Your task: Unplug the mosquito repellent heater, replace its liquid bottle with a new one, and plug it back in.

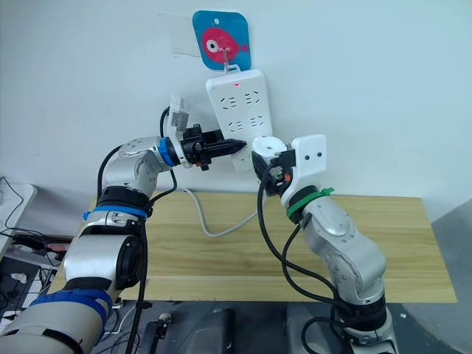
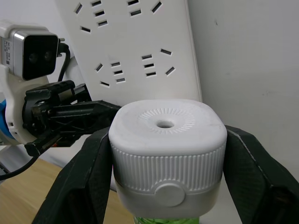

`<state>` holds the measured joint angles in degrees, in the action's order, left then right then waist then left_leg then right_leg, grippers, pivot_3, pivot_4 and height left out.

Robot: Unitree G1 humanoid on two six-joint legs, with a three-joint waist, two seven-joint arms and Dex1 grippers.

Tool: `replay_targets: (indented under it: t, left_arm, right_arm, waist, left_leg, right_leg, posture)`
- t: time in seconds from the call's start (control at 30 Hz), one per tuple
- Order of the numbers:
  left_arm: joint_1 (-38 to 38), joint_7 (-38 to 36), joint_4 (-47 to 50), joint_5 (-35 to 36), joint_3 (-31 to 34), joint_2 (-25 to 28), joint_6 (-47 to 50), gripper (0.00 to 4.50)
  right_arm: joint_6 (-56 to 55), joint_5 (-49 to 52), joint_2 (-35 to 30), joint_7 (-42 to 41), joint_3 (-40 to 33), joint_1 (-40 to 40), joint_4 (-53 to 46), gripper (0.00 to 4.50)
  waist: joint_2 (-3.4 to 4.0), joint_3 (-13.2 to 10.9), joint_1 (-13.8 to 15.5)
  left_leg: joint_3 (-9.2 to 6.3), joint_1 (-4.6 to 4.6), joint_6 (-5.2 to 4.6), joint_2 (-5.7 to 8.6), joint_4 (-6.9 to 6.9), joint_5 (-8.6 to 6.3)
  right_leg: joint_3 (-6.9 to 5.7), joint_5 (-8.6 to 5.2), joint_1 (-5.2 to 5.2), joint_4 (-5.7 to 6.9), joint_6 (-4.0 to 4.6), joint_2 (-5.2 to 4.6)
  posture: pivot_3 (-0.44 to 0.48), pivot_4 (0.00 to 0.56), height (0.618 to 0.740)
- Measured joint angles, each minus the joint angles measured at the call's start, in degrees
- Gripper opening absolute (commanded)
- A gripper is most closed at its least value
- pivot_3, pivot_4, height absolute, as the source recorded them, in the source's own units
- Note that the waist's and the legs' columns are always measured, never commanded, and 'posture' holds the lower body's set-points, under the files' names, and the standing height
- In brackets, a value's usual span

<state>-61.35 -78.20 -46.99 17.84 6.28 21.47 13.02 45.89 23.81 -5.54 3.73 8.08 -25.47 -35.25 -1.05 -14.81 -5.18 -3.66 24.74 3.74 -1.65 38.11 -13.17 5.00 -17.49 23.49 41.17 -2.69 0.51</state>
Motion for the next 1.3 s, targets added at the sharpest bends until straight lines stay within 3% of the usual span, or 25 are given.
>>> replay_targets:
  t: [0.4, 1.3]
  left_arm:
    - [1.0, 0.2, 2.5, 0.0, 1.5, 0.1, 4.9, 1.52]
    - [2.2, 0.2, 3.3, -0.1, 1.4, 0.1, 5.3, 1.52]
  right_arm:
    - [-3.5, -4.7, 1.5, -2.6, 2.1, 0.0, 1.8, 2.92]
    - [5.3, -4.7, 1.3, -3.9, 0.7, 0.2, -1.1, 2.92]
  waist:
    - [0.0, 0.1, -0.4]
    - [-0.01, 1.1, -0.1]
  left_leg:
    - [-0.02, -0.07, 0.06, -0.03, -0.01, 0.11]
    - [-0.09, -0.07, 0.05, -0.03, -0.15, 0.1]
  right_leg:
    - [0.0, 0.05, 0.0, 0.1, 0.08, 0.06]
    - [-0.05, 0.03, -0.03, -0.05, 0.09, 0.07]
  posture:
    - [-0.038, 0.191, 0.74]
    - [-0.034, 0.194, 0.74]
